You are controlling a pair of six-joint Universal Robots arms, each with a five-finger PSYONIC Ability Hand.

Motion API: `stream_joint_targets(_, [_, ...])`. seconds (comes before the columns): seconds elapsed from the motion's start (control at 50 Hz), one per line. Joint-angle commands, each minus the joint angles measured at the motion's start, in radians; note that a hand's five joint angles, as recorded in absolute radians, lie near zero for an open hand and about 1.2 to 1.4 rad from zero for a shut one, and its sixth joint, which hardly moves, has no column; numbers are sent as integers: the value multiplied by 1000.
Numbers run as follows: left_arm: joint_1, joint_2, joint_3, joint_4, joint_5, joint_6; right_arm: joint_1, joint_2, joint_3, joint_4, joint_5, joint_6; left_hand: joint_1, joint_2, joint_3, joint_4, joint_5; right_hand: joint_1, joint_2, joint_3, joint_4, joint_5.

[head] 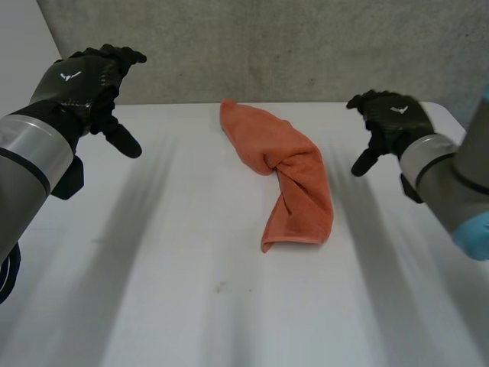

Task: Fold the laundry

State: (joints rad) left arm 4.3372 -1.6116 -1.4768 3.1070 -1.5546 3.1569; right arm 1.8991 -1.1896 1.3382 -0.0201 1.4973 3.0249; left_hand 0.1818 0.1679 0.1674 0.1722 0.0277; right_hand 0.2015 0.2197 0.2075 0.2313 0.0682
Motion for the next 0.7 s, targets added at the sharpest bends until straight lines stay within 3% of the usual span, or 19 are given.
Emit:
stream_joint_targets(0.02, [-1,-7,-7,33,-1,0,21,248,-149,-81,-11,169,-7,7,7,2,-28,-27,-45,-33,-57,-68])
stream_joint_targets(0.18, [-1,-50,-14,68,1,2,52,525,-356,-162,-17,207,-7,7,7,2,-28,-27,-45,-33,-57,-68])
stream_joint_targets(0.42, [-1,-87,-16,68,1,2,63,696,-536,-120,-25,209,-7,7,7,2,-28,-27,-45,-33,-57,-68])
stream_joint_targets(0.44, [-1,-87,-16,68,1,2,69,694,-547,-103,-26,209,-7,7,7,2,-28,218,200,212,189,177])
stream_joint_targets(0.46, [-1,-87,-16,68,1,2,69,694,-547,-103,-26,209,-7,7,7,2,-28,221,203,215,191,180])
stream_joint_targets(0.5, [-2,-85,-16,68,-1,2,81,658,-567,-95,-29,221,-7,7,7,2,-28,1190,1172,1184,1160,1149])
stream_joint_targets(0.62, [-2,-82,-16,68,-1,2,80,443,-556,-100,-43,322,-7,7,7,2,-28,1195,1177,1189,1165,1153])
stream_joint_targets(0.7, [-2,-71,-16,68,-1,0,81,236,-550,-115,-124,373,-7,7,7,2,-28,1195,1177,1189,1165,1153])
